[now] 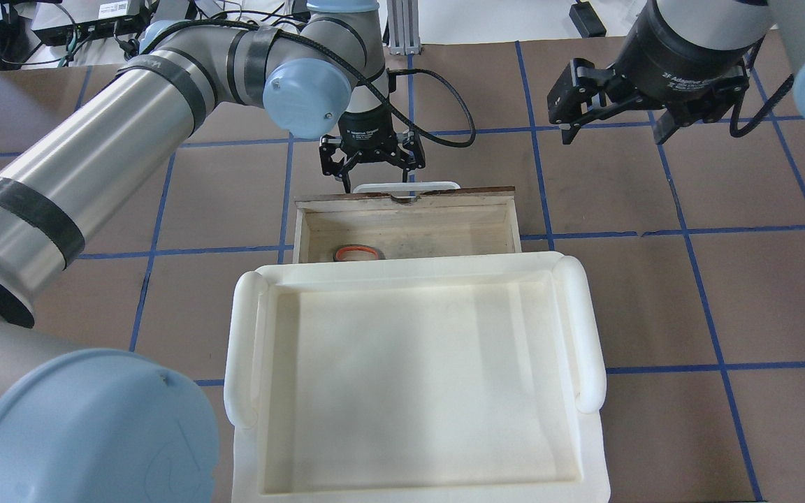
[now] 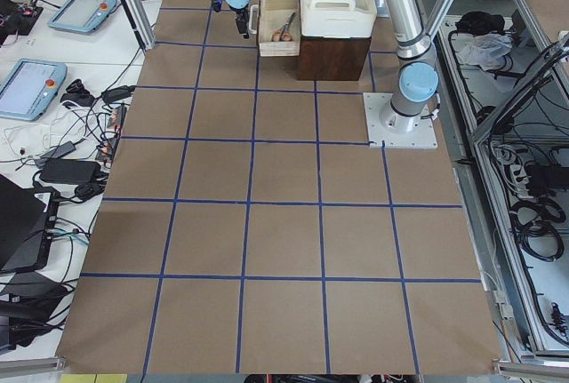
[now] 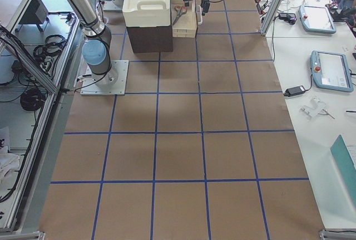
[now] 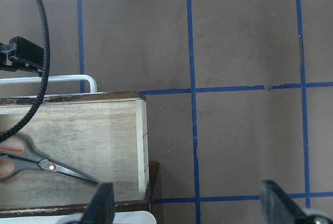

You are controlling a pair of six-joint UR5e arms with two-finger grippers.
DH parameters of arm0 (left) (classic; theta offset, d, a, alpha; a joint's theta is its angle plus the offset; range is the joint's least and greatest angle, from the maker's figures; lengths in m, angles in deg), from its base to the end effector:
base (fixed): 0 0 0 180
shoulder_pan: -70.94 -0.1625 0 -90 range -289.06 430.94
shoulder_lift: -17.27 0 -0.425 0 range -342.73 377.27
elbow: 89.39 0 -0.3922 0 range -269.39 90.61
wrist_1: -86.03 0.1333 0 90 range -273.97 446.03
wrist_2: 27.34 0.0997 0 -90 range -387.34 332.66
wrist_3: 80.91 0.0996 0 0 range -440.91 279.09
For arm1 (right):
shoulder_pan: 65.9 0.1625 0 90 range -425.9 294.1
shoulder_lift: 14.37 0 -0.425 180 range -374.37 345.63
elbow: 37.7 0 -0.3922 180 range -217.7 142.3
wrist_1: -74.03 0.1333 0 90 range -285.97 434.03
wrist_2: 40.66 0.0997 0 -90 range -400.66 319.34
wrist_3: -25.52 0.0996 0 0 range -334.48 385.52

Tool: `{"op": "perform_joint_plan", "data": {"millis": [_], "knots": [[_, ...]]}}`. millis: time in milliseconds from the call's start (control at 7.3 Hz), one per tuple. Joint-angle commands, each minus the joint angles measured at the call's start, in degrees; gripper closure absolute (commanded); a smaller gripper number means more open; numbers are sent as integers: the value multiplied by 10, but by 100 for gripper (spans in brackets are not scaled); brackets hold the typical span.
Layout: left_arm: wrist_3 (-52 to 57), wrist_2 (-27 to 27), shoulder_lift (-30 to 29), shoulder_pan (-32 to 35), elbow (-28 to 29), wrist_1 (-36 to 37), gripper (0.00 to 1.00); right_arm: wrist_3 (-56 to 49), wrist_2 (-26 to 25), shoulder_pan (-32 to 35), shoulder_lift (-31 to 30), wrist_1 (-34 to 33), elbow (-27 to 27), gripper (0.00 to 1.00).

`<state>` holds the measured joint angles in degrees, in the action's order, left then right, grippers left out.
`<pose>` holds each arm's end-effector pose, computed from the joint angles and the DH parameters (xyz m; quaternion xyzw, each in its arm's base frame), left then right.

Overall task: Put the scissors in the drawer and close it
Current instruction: 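Push the drawer into the cabinet with the left gripper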

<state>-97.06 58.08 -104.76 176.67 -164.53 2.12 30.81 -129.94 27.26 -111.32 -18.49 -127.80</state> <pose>-0.3200 -0.6152 0.2904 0.0075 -0.9945 -0.1037 0.0117 0.1593 -0.4445 0.5491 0.0180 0.9965 -0.0810 0.0123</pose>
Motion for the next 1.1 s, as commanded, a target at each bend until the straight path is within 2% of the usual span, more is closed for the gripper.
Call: {"op": "perform_joint_plan", "data": {"millis": [0,958], "knots": [[1,-5,10,1,0,-48,0,0,-3,0,1,5,-1,0],[0,-6,35,5,-3,-157,0,-5,-5,1,4,10,-1,0]]}}
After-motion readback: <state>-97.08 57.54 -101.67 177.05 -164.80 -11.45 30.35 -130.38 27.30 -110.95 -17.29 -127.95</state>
